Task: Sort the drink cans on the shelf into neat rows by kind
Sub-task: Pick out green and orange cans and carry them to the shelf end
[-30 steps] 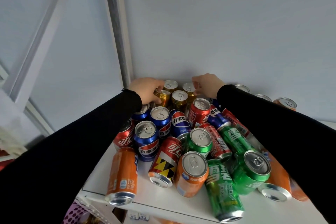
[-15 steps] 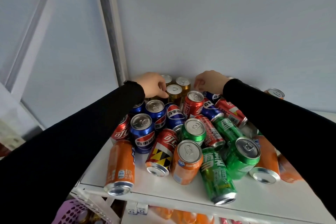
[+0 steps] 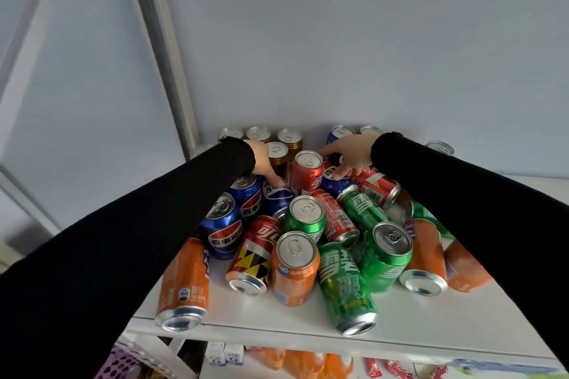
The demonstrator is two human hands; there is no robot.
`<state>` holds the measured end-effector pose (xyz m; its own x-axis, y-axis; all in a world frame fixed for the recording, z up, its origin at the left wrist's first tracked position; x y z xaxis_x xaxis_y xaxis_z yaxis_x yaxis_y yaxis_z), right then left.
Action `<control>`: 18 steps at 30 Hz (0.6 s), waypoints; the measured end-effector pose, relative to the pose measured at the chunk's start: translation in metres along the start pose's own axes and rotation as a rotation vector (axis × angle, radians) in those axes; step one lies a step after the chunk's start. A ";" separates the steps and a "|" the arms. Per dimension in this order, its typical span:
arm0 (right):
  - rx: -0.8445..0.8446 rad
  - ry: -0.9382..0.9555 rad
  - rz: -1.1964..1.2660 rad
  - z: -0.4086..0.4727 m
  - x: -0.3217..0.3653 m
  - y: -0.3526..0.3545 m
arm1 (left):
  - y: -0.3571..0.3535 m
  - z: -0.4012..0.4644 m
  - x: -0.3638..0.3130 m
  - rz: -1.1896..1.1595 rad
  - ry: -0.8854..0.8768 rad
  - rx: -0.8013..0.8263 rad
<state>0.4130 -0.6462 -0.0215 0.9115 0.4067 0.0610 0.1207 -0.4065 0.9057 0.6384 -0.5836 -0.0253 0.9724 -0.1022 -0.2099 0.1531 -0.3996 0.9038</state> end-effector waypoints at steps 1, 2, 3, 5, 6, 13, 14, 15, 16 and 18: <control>0.025 -0.006 0.022 0.000 0.001 0.000 | -0.001 0.000 -0.001 -0.005 0.018 0.025; 0.052 -0.014 0.040 0.000 0.001 0.001 | -0.002 0.000 -0.001 0.002 0.033 0.043; 0.084 -0.017 0.054 0.000 0.002 0.003 | -0.003 0.000 -0.001 0.014 0.044 0.053; 0.151 -0.014 0.095 0.003 0.003 0.003 | -0.005 0.000 -0.002 0.026 0.052 0.049; 0.165 -0.005 0.122 0.003 0.004 0.004 | -0.006 -0.001 -0.002 0.029 0.052 0.037; 0.003 0.057 0.137 -0.002 0.003 0.003 | -0.009 -0.006 -0.008 0.044 0.006 -0.047; -0.042 0.063 0.121 -0.004 0.002 0.003 | -0.008 -0.007 -0.009 0.043 -0.010 -0.058; -0.093 0.068 0.100 -0.006 0.001 0.003 | -0.007 -0.009 -0.011 0.048 -0.026 -0.074; -0.151 0.077 0.084 -0.009 0.000 0.003 | -0.006 -0.011 -0.012 0.057 -0.043 -0.098; -0.271 0.087 0.064 -0.012 -0.005 0.002 | -0.004 -0.017 -0.015 0.081 -0.090 -0.156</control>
<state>0.4040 -0.6387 -0.0150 0.8753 0.4608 0.1468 -0.0559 -0.2051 0.9771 0.6259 -0.5652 -0.0193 0.9641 -0.2121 -0.1599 0.1070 -0.2412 0.9646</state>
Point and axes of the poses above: each hand's wrist, its own z-axis towards the middle knuckle, its own y-axis out of the back of the hand, x = y × z, the point moved 2 cm from there along z, towards the middle knuckle, and after that the axes turned 10 degrees about -y, right-handed, at the moved point
